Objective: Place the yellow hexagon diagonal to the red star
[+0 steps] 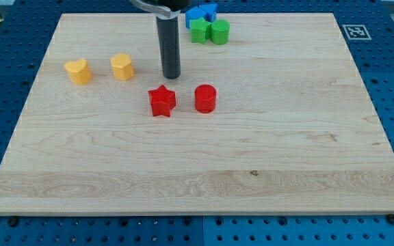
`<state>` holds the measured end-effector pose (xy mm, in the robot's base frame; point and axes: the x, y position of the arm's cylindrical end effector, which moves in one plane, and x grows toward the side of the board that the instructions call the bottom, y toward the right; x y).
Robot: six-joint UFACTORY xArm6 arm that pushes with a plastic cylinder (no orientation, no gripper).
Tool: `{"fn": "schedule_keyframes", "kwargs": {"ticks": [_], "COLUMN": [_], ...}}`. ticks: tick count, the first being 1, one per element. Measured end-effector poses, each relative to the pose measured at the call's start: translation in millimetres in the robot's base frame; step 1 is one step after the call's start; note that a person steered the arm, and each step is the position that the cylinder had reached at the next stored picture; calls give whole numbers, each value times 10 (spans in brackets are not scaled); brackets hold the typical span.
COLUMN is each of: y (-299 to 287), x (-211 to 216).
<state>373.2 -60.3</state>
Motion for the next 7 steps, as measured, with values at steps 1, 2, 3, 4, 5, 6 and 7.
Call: {"fn": "schedule_keyframes", "kwargs": {"ticks": [1, 2, 3, 4, 5, 6, 7], "y": [-238, -534, -775, -1084, -1118, -1099, -1108], "x": [49, 152, 258, 157, -246, -426, -265]}}
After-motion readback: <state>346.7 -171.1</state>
